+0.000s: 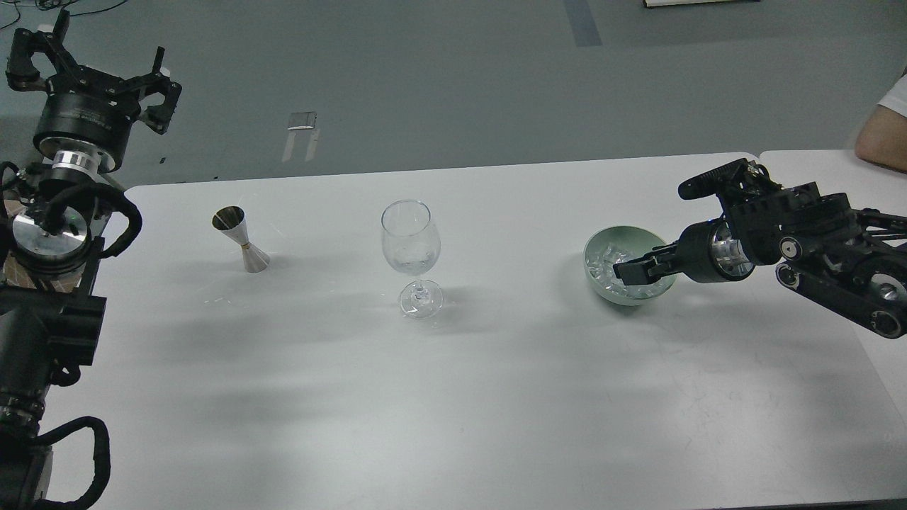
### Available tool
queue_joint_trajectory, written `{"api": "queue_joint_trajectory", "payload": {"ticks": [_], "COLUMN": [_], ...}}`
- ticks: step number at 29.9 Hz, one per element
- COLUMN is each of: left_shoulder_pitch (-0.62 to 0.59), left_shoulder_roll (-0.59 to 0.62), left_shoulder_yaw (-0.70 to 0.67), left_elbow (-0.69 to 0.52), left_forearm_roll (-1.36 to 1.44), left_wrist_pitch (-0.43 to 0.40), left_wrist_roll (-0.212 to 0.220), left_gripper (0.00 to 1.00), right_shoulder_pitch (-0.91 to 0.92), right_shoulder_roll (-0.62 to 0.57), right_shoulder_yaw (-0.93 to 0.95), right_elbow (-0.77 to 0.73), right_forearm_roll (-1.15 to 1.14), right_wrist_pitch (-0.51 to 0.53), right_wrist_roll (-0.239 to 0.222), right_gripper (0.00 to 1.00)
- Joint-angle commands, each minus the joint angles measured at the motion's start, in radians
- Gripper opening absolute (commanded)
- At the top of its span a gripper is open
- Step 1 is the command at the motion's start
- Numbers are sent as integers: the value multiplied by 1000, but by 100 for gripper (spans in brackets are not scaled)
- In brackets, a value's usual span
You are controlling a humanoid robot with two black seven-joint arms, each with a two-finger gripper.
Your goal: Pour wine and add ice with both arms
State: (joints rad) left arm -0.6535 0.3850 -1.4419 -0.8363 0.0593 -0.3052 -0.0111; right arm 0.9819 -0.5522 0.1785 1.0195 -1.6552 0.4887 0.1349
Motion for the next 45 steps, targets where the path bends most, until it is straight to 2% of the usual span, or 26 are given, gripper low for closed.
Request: {"api": "queue_joint_trajectory", "payload": {"ticks": [1,9,12,17,19,21,34,45], "left_shoulder_pitch": [2,15,15,14,15,14,12,12], "left_shoulder_roll": [-2,3,5,6,5,5,5,2], "left_shoulder_yaw": [1,0,0,0,0,0,0,1], "left_elbow": [2,8,16,16,16,16,14,14], "left_forearm_roll": [1,1,-1,-1,-1,-1,1,1], "left_wrist_pitch": [6,5,4,5,5,5,6,8], "left_wrist_roll": [0,-1,-1,-1,-1,-1,-1,-1], "left_gripper": [98,98,98,98,98,98,98,98], "right_shoulder_pitch": [6,11,8,9,9,14,77,77], "right_shoulder_roll": [18,26,26,25,23,18,-25,-41], "right_shoulder_yaw": [-1,-33,-36,-36,-36,-36,-11,144], "right_elbow": [-19,-21,-22,-21,-22,-21,-10,-4], "right_forearm_roll": [-2,0,0,0,0,2,12,14], "right_wrist_pitch": [0,0,0,0,0,0,0,0], "right_wrist_roll": [2,2,2,2,2,0,9,11], "right_gripper": [58,48,34,25,13,6,6,1]}}
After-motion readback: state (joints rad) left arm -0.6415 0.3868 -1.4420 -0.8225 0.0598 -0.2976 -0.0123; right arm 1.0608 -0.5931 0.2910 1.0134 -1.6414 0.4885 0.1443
